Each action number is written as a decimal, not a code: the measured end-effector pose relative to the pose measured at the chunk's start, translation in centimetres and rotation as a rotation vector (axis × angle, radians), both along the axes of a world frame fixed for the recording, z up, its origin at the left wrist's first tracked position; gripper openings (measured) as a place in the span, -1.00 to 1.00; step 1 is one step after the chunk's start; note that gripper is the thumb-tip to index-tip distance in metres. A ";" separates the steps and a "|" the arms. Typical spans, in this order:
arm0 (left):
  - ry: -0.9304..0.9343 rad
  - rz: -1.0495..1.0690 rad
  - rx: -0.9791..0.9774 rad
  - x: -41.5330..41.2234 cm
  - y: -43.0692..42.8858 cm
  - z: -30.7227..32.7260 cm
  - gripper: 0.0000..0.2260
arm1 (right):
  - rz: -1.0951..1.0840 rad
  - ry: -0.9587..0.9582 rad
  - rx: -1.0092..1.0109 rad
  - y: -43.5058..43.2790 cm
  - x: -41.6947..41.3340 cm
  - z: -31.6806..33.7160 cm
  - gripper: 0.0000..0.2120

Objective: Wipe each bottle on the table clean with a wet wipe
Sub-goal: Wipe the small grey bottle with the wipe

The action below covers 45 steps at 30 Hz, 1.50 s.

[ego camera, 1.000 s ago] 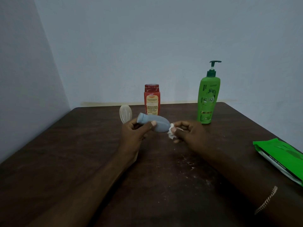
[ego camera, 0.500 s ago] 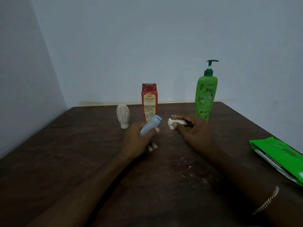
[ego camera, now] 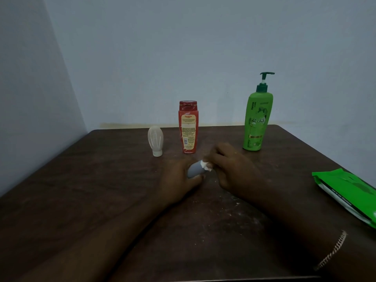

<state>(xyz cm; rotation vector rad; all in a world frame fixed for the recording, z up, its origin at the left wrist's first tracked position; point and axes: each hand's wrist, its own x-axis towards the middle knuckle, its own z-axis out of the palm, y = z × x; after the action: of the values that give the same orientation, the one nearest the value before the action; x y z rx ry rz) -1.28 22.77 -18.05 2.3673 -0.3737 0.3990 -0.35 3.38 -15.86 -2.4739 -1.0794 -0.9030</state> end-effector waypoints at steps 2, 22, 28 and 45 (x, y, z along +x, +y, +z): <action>-0.049 -0.033 0.088 0.0 0.1 0.0 -0.64 | -0.009 0.036 0.036 0.1 0.0 0.0 -0.82; -0.290 -0.180 0.073 -0.4 0.0 0.1 -0.77 | 0.440 1.355 0.988 -1.8 1.4 0.8 -0.64; -0.266 -0.059 0.004 0.3 0.2 -0.1 -0.80 | 0.343 1.235 0.878 -1.2 1.4 0.5 -0.79; -0.037 -0.120 -0.070 1.1 1.8 0.2 -0.71 | 0.151 0.727 0.552 -1.2 0.1 1.1 -0.88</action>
<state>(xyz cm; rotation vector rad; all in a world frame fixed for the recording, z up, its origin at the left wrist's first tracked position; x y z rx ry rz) -0.17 24.61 -17.89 2.2594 -0.5079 0.3934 -0.28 2.20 -14.72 -1.9530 -0.6317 -0.1650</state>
